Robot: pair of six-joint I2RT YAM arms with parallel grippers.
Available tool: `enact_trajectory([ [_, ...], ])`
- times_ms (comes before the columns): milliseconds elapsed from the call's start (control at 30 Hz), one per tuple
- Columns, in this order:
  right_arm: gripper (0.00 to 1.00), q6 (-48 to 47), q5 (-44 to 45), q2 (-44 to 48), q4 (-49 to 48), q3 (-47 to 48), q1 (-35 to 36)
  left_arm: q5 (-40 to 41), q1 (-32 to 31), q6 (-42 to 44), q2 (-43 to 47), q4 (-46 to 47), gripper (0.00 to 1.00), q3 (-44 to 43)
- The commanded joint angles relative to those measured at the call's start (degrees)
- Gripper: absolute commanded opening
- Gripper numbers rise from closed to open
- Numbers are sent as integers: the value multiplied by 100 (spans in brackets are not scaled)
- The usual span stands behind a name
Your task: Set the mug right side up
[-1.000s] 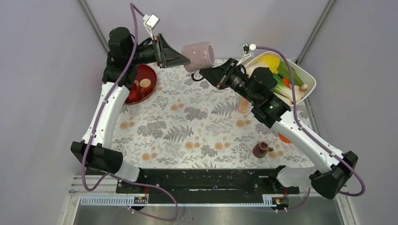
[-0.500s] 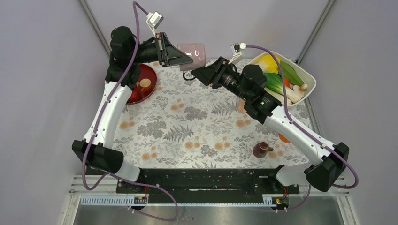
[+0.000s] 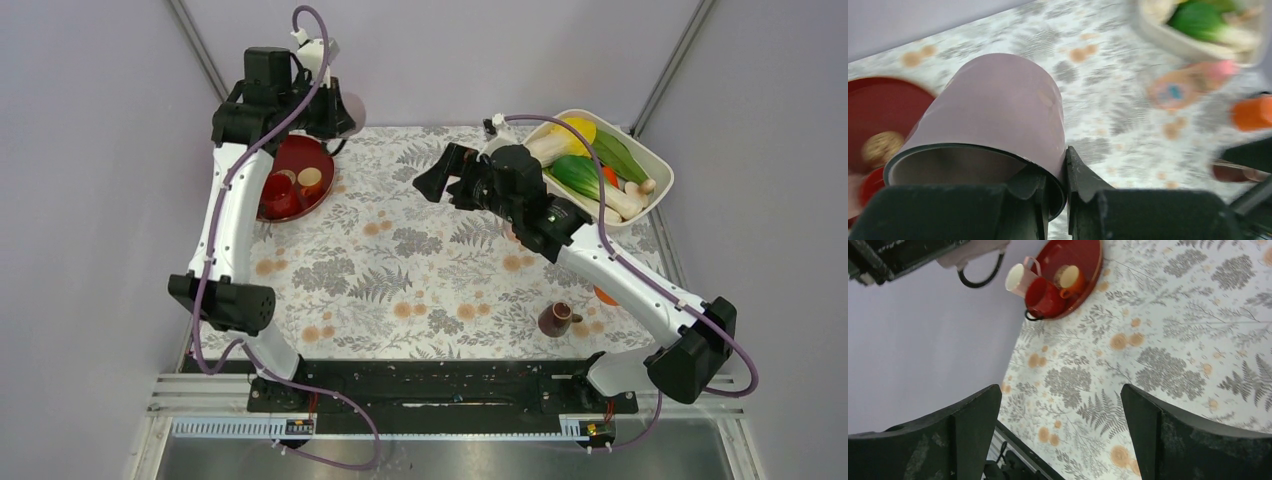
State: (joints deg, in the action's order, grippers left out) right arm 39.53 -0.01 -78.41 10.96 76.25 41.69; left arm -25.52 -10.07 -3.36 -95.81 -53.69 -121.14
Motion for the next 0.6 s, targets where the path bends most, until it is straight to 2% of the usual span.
enact_trajectory([
  [0,99,-246,328,50,406,-174,36,1494,410,1470,-513,-161,0,-402],
  [133,100,-342,348,-8,547,-237,38,1874,475,1842,-1013,196,0,-556],
  [333,99,-514,213,-61,728,-282,69,2877,500,2363,-2600,339,0,-1762],
  [567,99,-615,211,-157,828,-466,102,3373,531,2919,-3424,1583,0,-1716],
])
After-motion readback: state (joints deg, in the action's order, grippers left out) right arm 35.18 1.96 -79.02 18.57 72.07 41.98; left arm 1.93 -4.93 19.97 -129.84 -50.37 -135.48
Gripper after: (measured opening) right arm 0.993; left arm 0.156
